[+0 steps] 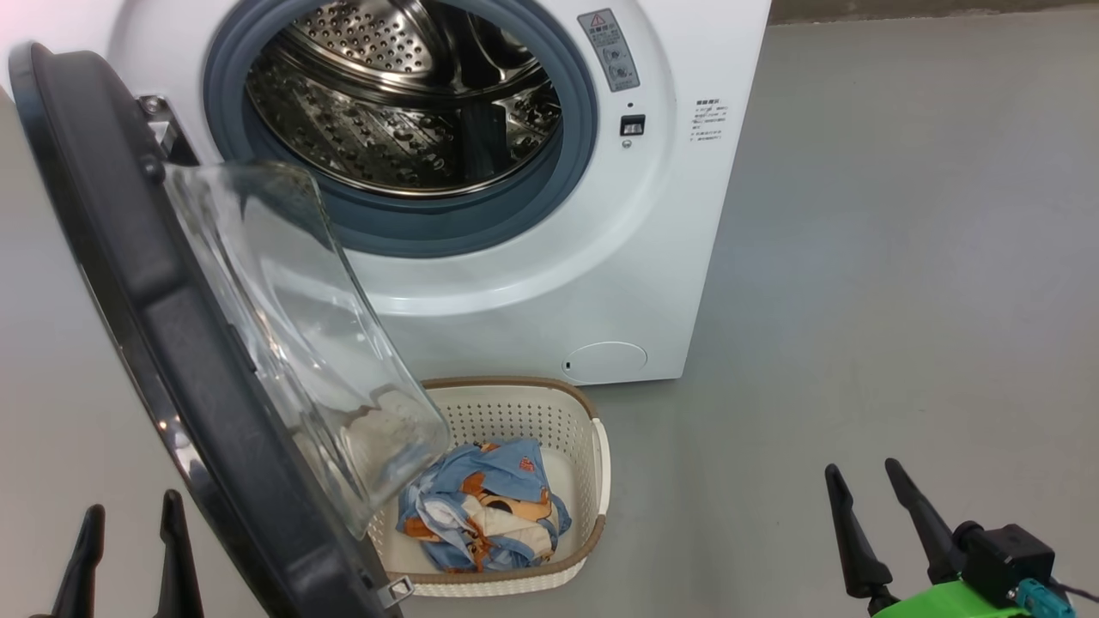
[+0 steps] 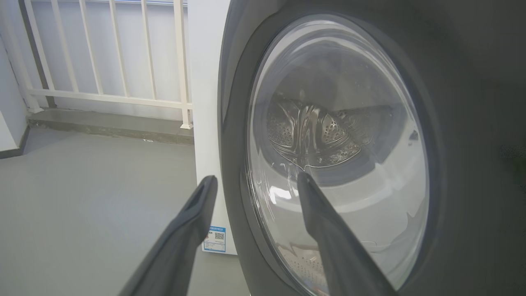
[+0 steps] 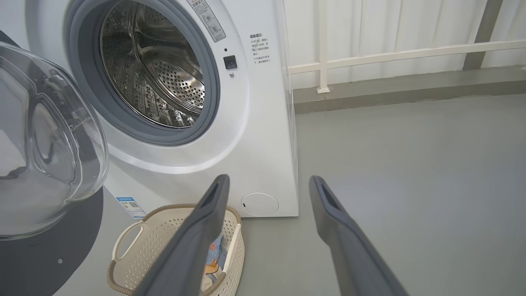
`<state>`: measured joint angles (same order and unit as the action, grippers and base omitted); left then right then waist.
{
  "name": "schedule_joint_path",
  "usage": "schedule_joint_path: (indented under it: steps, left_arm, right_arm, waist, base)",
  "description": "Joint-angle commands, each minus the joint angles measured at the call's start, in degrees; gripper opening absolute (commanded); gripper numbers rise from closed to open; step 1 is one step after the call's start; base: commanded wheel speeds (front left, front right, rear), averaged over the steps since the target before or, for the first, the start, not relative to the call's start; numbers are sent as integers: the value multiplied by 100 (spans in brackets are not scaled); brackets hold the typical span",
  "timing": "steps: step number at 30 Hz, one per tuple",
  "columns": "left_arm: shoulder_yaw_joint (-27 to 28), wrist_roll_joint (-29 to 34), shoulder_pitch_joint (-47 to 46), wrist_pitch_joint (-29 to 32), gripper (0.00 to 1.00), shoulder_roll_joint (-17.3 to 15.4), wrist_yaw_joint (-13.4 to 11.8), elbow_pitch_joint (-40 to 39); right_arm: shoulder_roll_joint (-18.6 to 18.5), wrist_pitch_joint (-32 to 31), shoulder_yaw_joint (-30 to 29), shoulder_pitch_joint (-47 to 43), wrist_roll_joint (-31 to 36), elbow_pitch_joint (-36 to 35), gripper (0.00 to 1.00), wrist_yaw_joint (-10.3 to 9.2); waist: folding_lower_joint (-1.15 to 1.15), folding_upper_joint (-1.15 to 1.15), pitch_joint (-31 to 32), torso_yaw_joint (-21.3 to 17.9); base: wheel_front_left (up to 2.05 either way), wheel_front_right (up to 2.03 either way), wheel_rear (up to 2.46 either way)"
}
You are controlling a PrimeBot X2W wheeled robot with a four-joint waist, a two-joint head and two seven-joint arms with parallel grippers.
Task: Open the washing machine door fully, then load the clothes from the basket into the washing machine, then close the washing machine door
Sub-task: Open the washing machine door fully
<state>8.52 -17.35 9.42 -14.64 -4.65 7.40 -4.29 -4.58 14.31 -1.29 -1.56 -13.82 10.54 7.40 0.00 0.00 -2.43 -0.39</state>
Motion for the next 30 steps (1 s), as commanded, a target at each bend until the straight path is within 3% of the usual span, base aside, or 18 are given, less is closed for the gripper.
schedule_joint_path:
  steps: [1, 4, 5, 6, 7, 13, 19, 25, 30]
  left_arm:
    - [211, 33, -154, -36, 100, -103, 9, -111]
    - [222, 23, -147, -36, 100, -97, 9, -81]
    - [225, 17, -146, -36, 80, -95, 9, -64]
    - [237, 13, -145, -36, 34, -90, 9, -52]
    - [253, 11, -140, -36, 0, -83, 9, -39]
    - [449, -10, -116, -36, 0, -33, 9, 39]
    - [1069, 36, -201, -36, 0, -15, 9, -143]
    - [1615, 78, -469, -36, 0, -263, 9, -694]
    - [1743, 113, -723, -36, 0, -519, 9, -1258]
  right_arm:
    - [5, 69, 109, -31, 47, -159, 100, 9]
    - [34, 69, 106, -35, 32, -143, 100, 9]
    - [39, 69, 105, -33, 30, -142, 100, 9]
    - [44, 69, 103, -36, 32, -144, 100, 9]
    - [48, 69, 102, -41, 35, -146, 100, 9]
    - [49, 69, 96, -66, 16, -138, 100, 9]
    - [50, 69, 60, -123, 4, -158, 100, 9]
    - [66, 69, -10, -186, -3, -156, 100, 9]
    - [88, 69, -27, -206, -21, -142, 100, 9]
  waist:
    - [0, 0, -3, 2]
    - [0, 0, -2, 20]
    - [0, 0, 2, 28]
    - [0, 0, 9, 36]
    - [0, 0, 15, 45]
    - [0, 0, 49, 105]
    - [0, 0, 81, 189]
    - [0, 0, 158, 326]
    - [0, 0, 232, 434]
  base:
    - [0, 0, 0]
    - [0, 0, 0]
    - [0, 0, 0]
    - [0, 0, 0]
    - [0, 0, 0]
    - [0, 0, 0]
    - [0, 0, 0]
    - [0, 0, 0]
    - [0, 0, 0]
